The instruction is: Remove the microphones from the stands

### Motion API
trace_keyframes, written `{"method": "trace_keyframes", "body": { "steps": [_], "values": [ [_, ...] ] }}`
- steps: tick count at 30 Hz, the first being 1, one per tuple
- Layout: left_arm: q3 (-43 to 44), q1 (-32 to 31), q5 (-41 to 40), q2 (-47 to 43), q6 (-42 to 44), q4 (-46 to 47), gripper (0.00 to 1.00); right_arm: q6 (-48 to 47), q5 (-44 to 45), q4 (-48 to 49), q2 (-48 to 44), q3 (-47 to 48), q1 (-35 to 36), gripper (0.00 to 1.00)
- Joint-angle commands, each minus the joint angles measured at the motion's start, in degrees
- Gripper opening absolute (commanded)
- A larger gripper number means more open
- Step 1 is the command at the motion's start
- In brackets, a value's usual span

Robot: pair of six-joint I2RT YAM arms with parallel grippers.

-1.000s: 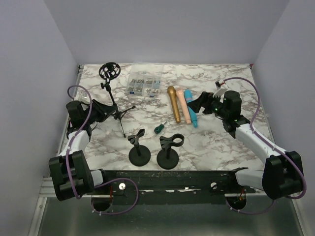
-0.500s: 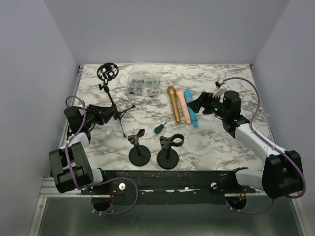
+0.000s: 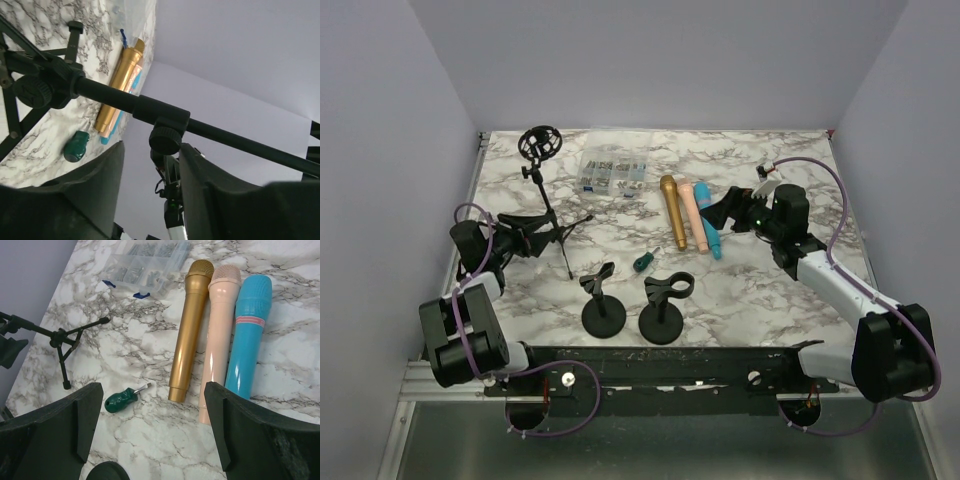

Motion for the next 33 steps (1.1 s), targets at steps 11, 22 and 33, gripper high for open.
{"method": "trace_keyframes", "body": {
  "steps": [11, 22, 33],
  "values": [
    [4.70, 0.62, -14.01, -18.70, 45.88, -31.25, 0.71, 0.61, -1.45, 1.89, 1.00, -0.87, 0.28, 0.91],
    [6.74, -5.00, -19.22, -21.13, 57.43, -28.61, 0.68, 0.57, -1.36, 1.62, 0.59, -1.05, 0.21, 0.91],
    [10.29, -6.27, -18.07, -13.62, 56.84, -26.05, 0.58, 0.54, -1.28, 1.74, 0.45, -1.05, 0.24, 0.91]
  ]
}}
